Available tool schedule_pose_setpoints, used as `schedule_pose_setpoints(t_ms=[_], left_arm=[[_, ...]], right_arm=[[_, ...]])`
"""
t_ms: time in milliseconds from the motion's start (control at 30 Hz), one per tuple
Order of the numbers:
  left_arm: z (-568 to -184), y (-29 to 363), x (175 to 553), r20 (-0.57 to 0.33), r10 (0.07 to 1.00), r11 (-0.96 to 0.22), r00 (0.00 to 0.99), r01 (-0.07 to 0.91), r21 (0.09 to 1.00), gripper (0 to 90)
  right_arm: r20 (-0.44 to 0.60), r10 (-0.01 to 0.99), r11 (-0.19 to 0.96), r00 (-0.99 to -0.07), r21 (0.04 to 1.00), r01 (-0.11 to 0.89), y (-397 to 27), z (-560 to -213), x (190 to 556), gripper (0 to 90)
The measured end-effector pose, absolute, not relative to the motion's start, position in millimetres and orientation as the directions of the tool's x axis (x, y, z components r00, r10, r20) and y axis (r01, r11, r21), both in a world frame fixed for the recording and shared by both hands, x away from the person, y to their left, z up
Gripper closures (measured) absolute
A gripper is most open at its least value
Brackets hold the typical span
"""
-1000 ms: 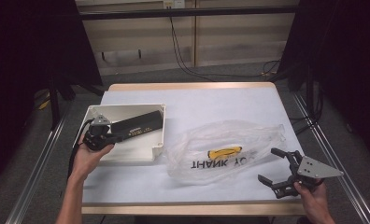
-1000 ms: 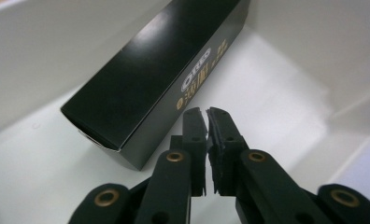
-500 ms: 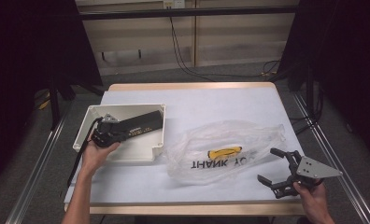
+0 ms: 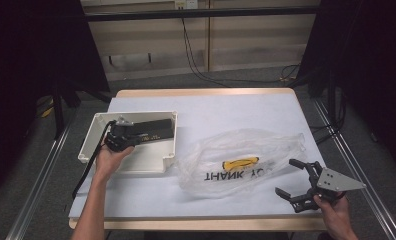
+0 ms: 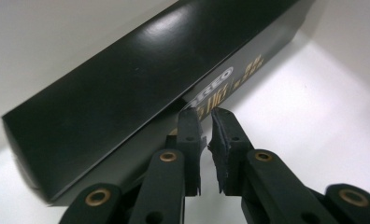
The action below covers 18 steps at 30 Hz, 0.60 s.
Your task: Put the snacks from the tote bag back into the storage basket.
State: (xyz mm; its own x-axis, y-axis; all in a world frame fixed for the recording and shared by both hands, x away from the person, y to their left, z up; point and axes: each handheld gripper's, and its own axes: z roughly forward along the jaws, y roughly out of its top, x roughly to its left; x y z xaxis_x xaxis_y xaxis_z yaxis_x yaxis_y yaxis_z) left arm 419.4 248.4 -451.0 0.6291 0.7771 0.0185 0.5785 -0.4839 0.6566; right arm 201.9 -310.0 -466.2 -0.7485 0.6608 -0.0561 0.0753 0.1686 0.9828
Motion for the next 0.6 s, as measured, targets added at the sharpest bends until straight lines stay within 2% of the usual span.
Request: schedule_pose_setpoints(t_ms=[600], left_arm=[[-451, 243, 440, 0.025, 0.796, -0.471, 0.605, 0.593, 0.653, 79.5]], right_arm=[[-0.055, 0.657, 0.165, -0.752, 0.984, 0.072, -309, -467, 202, 0.0]])
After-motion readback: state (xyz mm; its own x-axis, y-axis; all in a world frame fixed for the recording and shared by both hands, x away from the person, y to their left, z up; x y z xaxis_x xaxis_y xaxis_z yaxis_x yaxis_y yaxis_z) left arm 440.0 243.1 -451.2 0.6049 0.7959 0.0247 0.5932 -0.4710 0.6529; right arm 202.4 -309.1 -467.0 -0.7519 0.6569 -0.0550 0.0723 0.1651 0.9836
